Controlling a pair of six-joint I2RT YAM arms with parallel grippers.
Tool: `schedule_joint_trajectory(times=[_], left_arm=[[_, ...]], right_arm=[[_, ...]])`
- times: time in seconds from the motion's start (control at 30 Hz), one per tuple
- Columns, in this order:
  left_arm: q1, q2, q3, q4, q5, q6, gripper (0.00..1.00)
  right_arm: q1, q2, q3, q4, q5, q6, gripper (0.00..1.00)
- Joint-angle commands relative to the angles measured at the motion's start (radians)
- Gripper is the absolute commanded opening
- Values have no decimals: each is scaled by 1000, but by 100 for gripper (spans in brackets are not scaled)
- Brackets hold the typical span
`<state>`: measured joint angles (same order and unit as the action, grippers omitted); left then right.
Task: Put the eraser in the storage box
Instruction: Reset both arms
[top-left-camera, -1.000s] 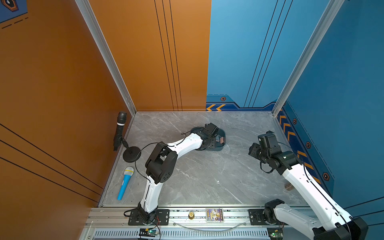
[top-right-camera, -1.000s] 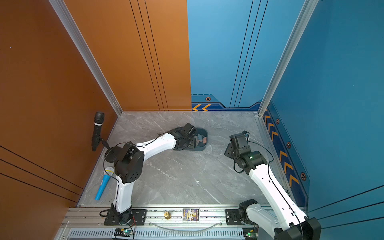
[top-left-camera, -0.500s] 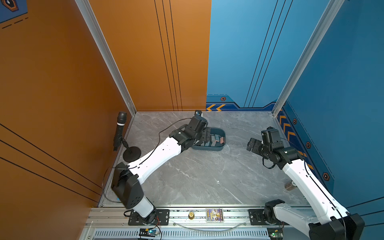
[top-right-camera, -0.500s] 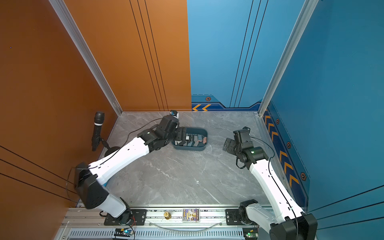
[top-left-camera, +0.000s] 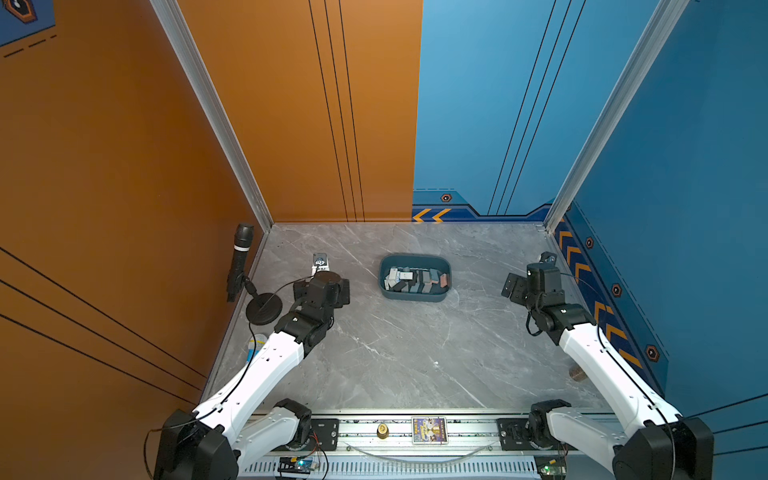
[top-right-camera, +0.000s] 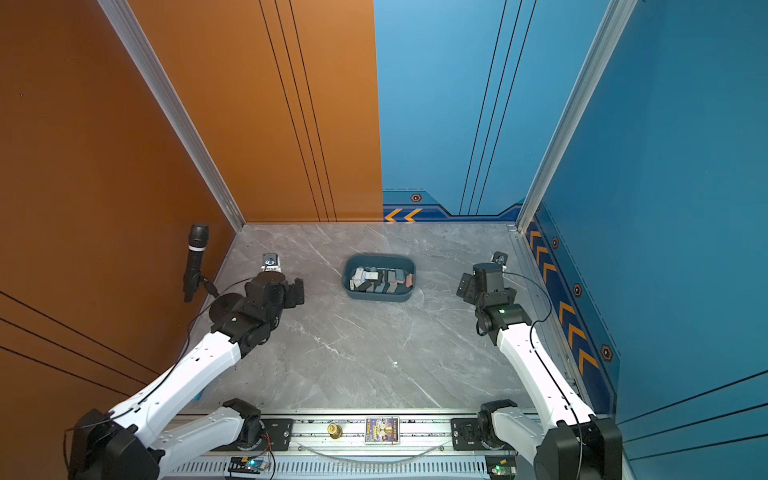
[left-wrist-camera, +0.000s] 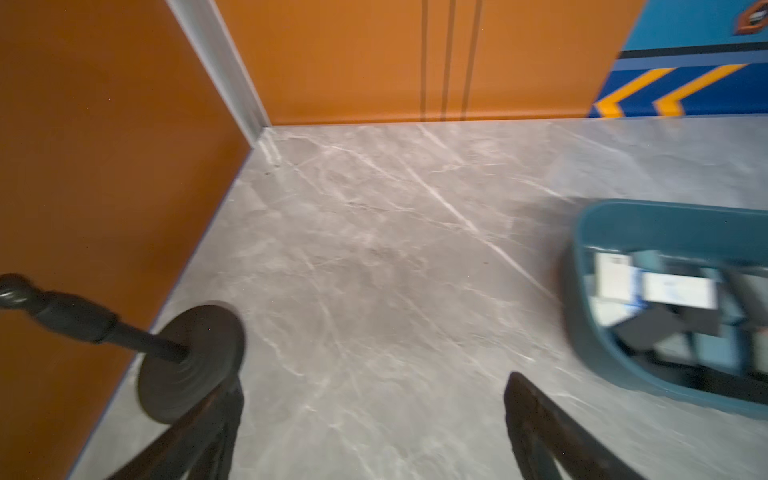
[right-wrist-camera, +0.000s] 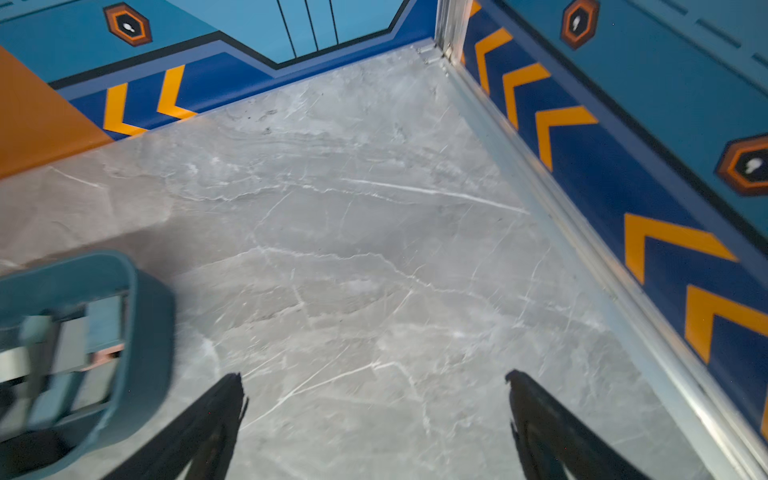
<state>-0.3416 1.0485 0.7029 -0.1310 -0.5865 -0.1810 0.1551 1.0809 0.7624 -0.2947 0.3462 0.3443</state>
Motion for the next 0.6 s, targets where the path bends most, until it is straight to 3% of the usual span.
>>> schedule_joint_trajectory(times=[0.0,0.17,0.47,0.57], left_arm=[[82,-2,-88,221,-114,85,98],[177,81,-228,516,-56,147,98],[212,234,-382,931,89,177,98],[220,294,-394,996,129,182,98]], right_arm=[[-12,-11,-89,253,121,-158,100],[-61,51,-169,423,132,-191,100],[-85,199,-293,748,105,-280,100],[-86,251,-320,841,90,-297,100]])
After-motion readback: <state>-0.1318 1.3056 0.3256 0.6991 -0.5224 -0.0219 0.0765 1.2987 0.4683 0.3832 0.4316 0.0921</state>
